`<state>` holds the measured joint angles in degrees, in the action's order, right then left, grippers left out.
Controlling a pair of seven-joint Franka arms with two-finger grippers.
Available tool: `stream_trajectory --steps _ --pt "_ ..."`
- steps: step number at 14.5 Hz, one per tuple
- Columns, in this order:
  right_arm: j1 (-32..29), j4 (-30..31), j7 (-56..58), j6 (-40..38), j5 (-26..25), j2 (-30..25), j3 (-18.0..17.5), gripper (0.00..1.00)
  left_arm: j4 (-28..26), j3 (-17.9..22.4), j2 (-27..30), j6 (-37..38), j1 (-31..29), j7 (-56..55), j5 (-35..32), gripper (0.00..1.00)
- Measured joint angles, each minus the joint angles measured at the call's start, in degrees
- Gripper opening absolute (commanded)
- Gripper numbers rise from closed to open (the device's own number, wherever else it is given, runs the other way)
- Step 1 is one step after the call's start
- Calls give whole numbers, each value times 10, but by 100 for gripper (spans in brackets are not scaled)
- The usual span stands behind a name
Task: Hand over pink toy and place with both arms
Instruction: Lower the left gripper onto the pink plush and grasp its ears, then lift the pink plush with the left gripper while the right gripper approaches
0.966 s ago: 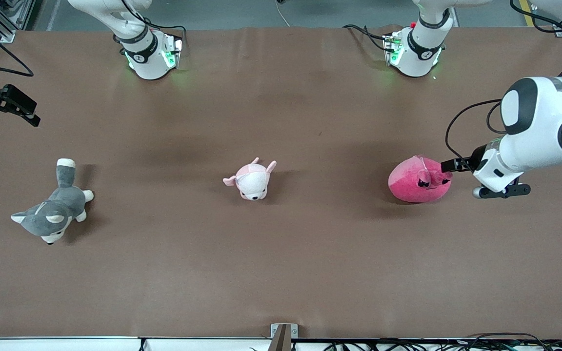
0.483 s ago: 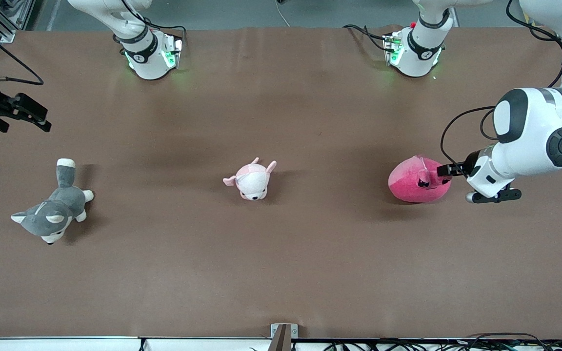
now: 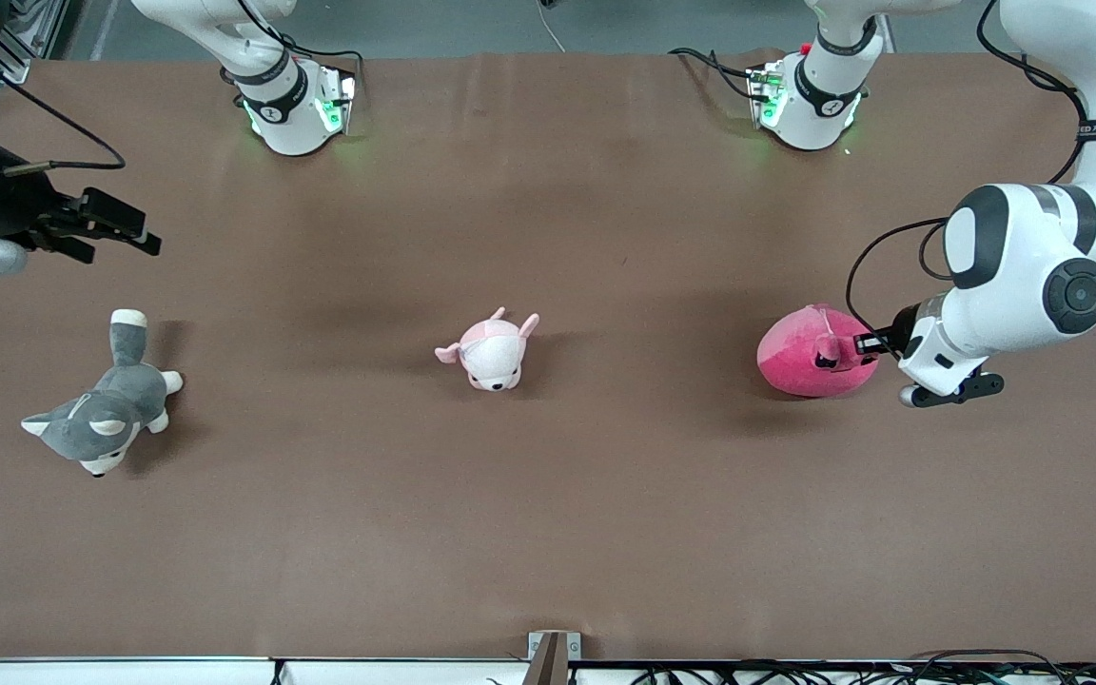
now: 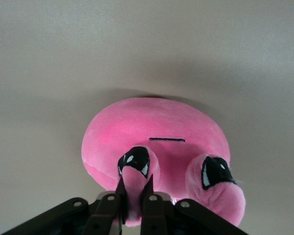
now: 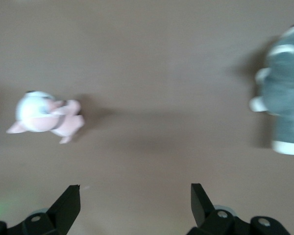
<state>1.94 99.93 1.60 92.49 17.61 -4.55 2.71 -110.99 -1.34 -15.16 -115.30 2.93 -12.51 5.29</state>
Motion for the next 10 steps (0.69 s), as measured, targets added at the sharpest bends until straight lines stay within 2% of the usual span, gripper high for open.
stream_trajectory --steps 1,3,6,10 --pt "6 0 0 -1 27 1 0 87 2 0 0 0 2 -6 0 0" --pt "25 -1 0 -1 51 4 -1 81 10 -1 2 0 13 -20 3 0" --pt "48 -1 -20 -12 88 14 -2 80 43 -23 14 23 36 -94 4 0" --pt "53 -2 -82 -37 165 23 -2 80 134 -82 27 92 46 -195 5 0"
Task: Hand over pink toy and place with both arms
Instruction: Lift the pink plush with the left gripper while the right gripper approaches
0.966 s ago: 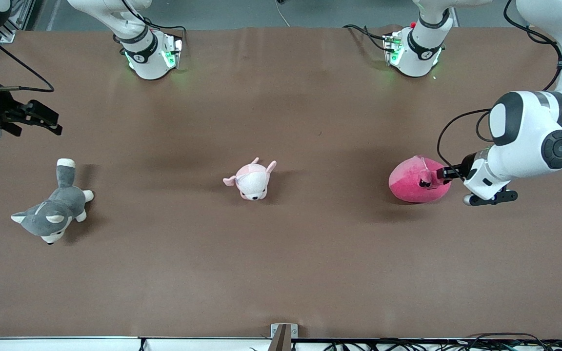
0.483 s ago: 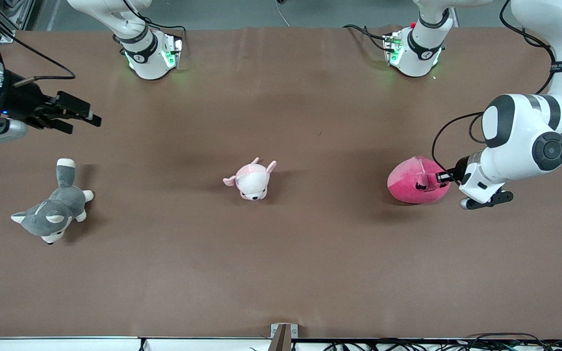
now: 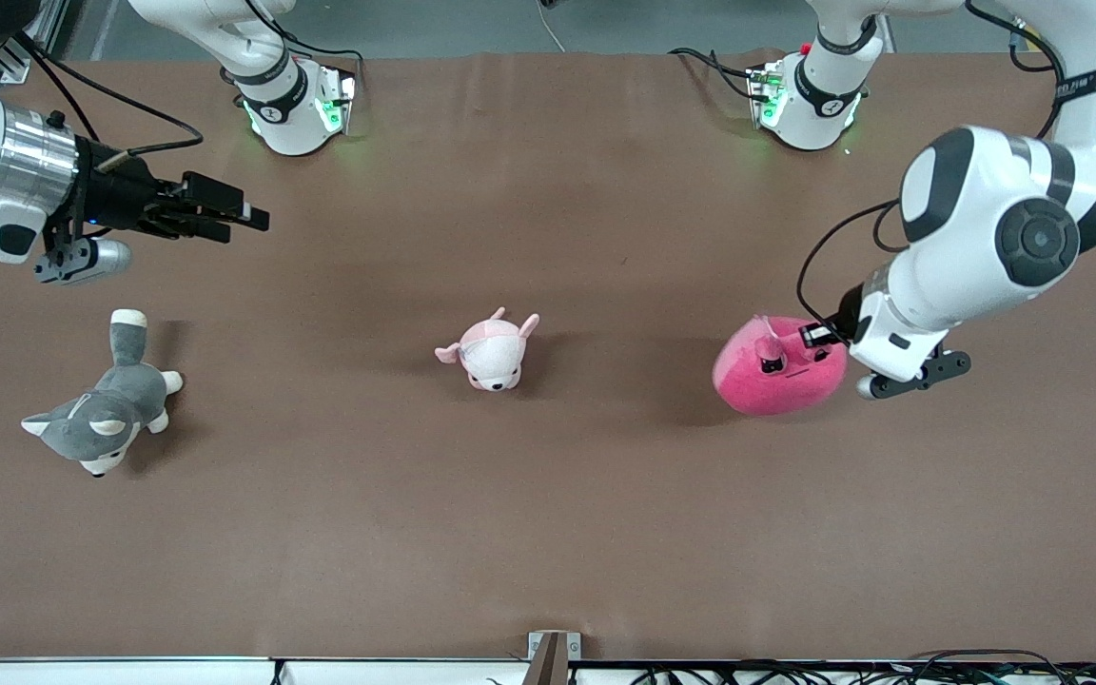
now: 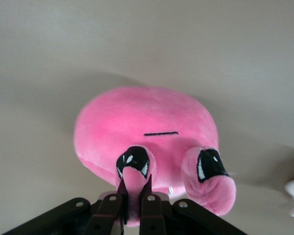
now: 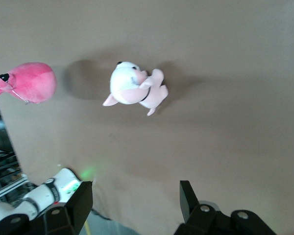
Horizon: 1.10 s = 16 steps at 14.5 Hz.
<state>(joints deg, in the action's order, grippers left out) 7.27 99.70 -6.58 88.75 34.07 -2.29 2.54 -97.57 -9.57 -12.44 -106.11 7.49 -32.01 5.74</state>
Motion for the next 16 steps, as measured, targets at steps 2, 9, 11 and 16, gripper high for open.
stream_trajectory --steps 2,9,11,16 --pt "11 0 -7 -2 16 4 0 74 35 -37 2 13 0 -49 2 0" --pt "22 -5 -10 -2 30 14 0 68 104 -121 -6 14 72 -231 21 0" --pt "22 -10 -11 -1 30 15 1 68 124 -121 -9 12 108 -279 21 0" --pt "22 -30 -11 -1 31 29 2 67 167 -120 -37 -65 183 -367 21 0"
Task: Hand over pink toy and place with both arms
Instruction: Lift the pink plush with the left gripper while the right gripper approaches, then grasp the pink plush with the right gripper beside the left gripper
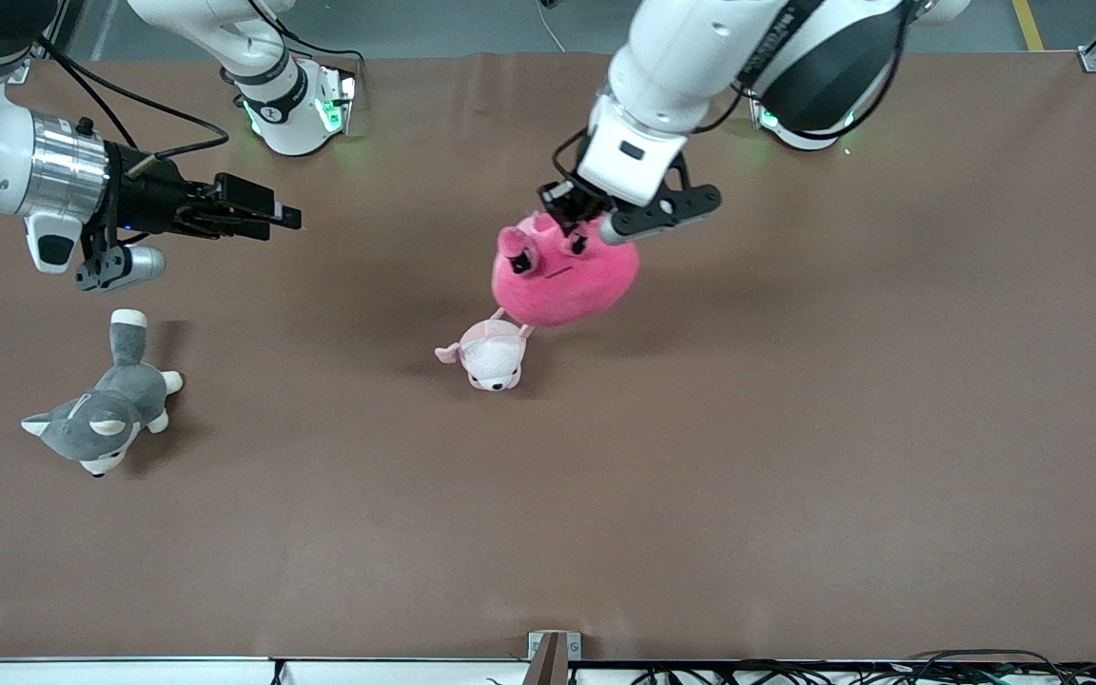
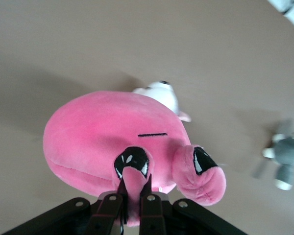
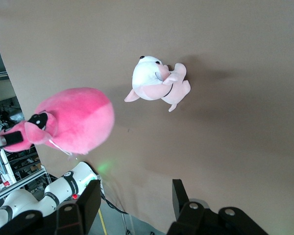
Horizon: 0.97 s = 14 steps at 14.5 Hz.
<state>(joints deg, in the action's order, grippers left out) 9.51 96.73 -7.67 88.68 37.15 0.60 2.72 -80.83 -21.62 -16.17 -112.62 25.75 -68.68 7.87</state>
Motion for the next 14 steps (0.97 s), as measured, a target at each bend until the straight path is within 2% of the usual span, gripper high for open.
stream_trajectory --steps 3,7,10,14 --pt "6 -2 -18 -1 2 2 -1 67 6 1 -20 -60 37 -16 0 0" --pt "26 -15 -70 3 21 7 -1 67 9 1 -33 -68 71 -23 0 0" --pt "40 -37 -79 3 25 24 -1 66 9 2 -37 -75 73 -31 0 0" --pt "103 -46 -86 8 -16 33 -2 66 10 2 -37 -76 75 -44 0 0"
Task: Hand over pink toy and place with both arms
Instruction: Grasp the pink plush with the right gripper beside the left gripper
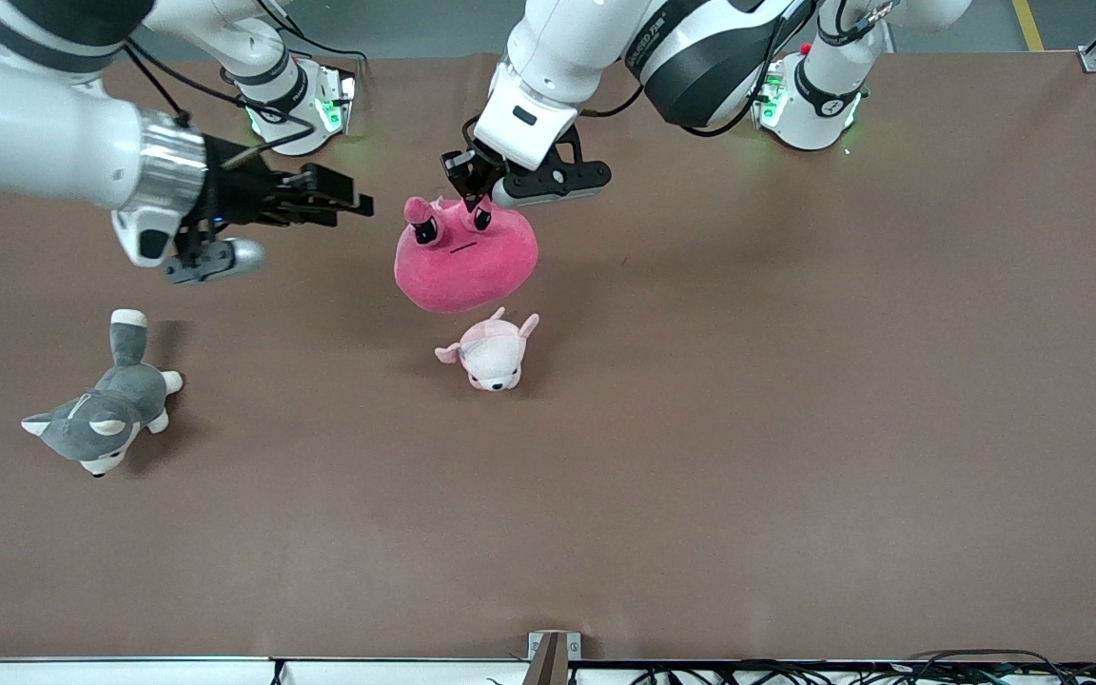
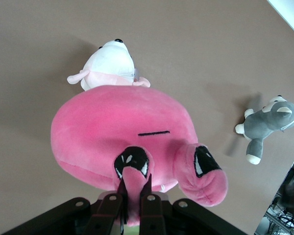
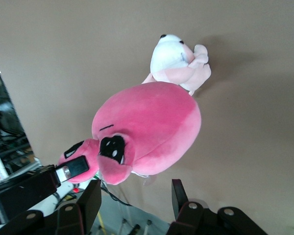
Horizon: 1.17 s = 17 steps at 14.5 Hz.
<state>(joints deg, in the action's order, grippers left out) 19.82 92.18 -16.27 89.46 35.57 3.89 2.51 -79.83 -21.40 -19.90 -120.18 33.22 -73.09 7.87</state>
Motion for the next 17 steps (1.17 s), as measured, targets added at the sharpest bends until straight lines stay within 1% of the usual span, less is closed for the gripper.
stream_trajectory --steps 2,7,12,17 --pt "21 0 -5 13 -9 1 0 66 0 0 0 0 0 -1 0 0" --pt "28 0 -6 44 -10 12 1 66 2 0 0 0 0 -2 0 0" --pt "47 0 -6 51 -10 27 0 66 5 0 0 0 0 -2 0 0" --pt "64 0 -6 49 -11 31 0 67 5 0 0 0 0 -2 0 0"
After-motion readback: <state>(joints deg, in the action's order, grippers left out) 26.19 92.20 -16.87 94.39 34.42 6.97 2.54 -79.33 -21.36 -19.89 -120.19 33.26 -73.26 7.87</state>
